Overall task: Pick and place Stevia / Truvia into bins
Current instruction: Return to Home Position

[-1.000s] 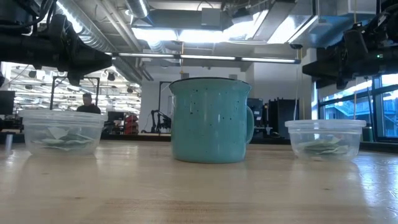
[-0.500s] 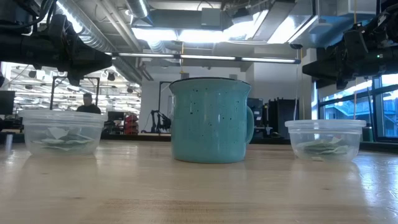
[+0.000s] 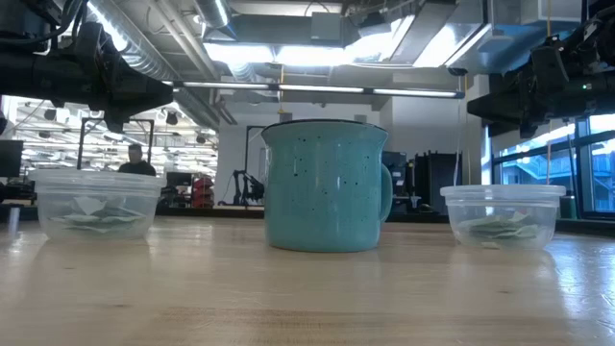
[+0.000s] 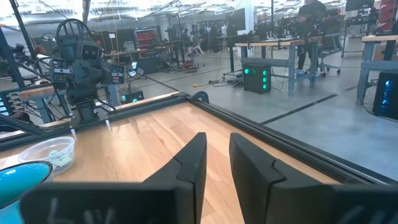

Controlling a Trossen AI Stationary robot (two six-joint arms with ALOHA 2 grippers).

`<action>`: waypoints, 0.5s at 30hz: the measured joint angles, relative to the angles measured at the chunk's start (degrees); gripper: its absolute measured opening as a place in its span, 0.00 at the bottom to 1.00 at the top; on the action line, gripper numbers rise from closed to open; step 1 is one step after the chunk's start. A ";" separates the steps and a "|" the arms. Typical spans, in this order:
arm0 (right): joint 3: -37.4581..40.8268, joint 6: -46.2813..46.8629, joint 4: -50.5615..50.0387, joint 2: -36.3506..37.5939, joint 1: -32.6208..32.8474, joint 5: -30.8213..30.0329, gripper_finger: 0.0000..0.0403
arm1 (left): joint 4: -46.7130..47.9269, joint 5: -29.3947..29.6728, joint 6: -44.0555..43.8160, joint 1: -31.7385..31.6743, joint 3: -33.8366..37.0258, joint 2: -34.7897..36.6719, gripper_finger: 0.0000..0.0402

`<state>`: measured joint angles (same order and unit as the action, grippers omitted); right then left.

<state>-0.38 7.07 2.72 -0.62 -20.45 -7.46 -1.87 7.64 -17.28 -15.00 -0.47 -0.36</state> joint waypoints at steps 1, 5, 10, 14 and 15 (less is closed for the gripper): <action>0.00 -0.01 0.01 0.01 -0.01 0.01 0.18 | -0.02 0.00 0.00 0.00 0.00 0.02 0.23; 0.00 -0.01 0.00 0.01 -0.02 0.01 0.18 | -0.02 0.00 0.00 0.01 0.00 0.00 0.23; 0.00 0.00 0.02 0.00 -0.02 0.00 0.18 | -0.02 -0.02 0.00 0.02 0.00 0.00 0.23; 0.00 0.00 0.02 0.01 -0.01 0.00 0.18 | -0.01 0.00 0.00 0.01 0.00 0.00 0.24; 0.00 -0.02 0.02 0.00 -0.01 0.01 0.18 | 0.00 -0.02 0.00 0.02 0.00 0.00 0.24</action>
<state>-0.38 7.05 2.74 -0.62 -20.45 -7.46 -1.87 7.62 -17.28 -14.98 -0.47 -0.36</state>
